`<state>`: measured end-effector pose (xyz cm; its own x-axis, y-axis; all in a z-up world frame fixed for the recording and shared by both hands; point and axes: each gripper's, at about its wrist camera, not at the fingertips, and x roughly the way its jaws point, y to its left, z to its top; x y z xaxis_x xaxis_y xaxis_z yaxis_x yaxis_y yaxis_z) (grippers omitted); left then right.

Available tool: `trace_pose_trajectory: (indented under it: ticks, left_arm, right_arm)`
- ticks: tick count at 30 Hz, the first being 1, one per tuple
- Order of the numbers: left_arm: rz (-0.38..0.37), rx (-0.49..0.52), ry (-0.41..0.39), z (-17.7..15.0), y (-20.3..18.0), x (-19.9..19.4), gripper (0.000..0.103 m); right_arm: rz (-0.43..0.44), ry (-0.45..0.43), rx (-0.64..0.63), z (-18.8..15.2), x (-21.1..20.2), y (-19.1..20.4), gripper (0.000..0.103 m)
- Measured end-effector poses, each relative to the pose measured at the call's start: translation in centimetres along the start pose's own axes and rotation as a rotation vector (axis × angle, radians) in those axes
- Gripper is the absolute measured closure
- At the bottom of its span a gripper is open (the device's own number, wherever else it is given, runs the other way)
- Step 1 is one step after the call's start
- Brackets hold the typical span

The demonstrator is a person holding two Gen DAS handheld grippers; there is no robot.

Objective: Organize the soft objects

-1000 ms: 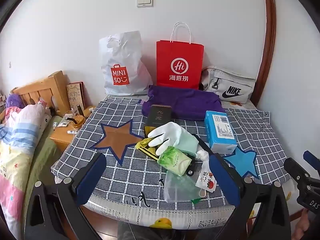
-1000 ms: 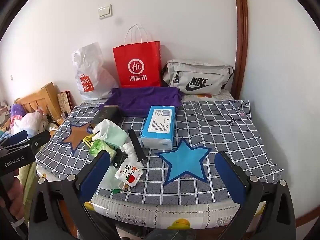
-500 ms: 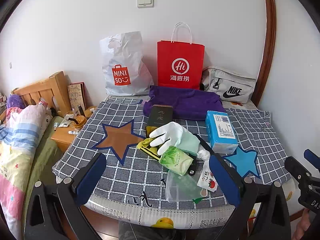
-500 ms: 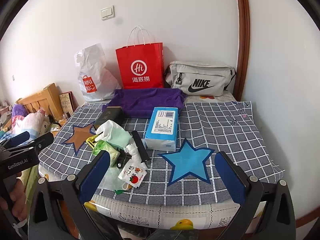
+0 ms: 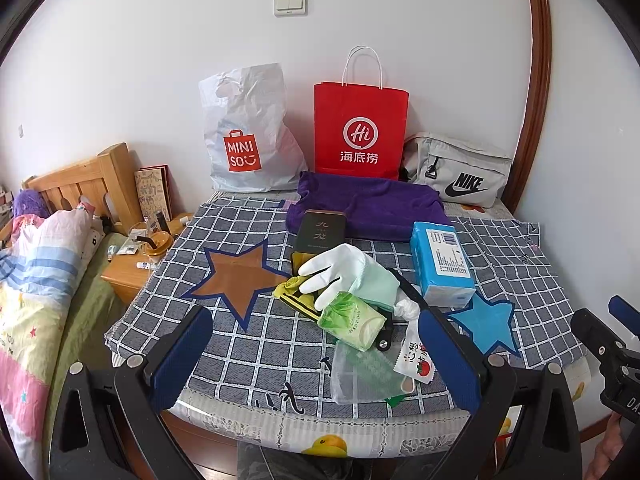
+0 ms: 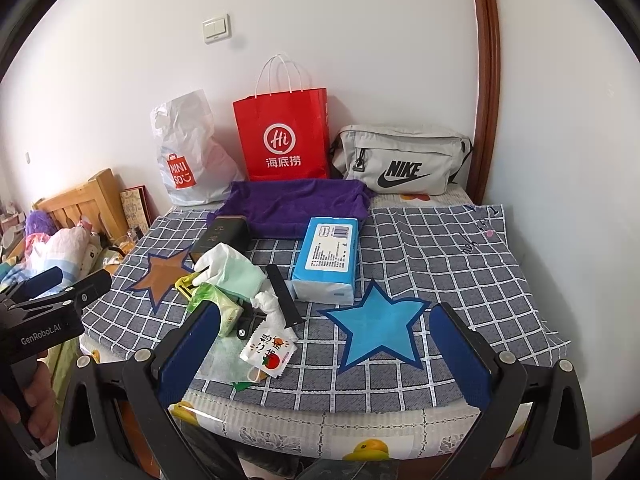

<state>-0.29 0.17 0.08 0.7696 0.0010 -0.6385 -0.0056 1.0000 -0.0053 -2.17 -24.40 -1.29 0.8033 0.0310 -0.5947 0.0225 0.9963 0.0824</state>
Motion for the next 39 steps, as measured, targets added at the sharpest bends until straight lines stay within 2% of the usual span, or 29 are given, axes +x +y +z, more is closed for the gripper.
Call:
trace_pose_trajectory:
  ticks: [39]
  left_arm:
    - [-0.002, 0.0, -0.008, 0.3, 0.07, -0.33, 0.0]
  right_arm:
    - [0.015, -0.01, -0.019, 0.0, -0.17, 0.98, 0.0]
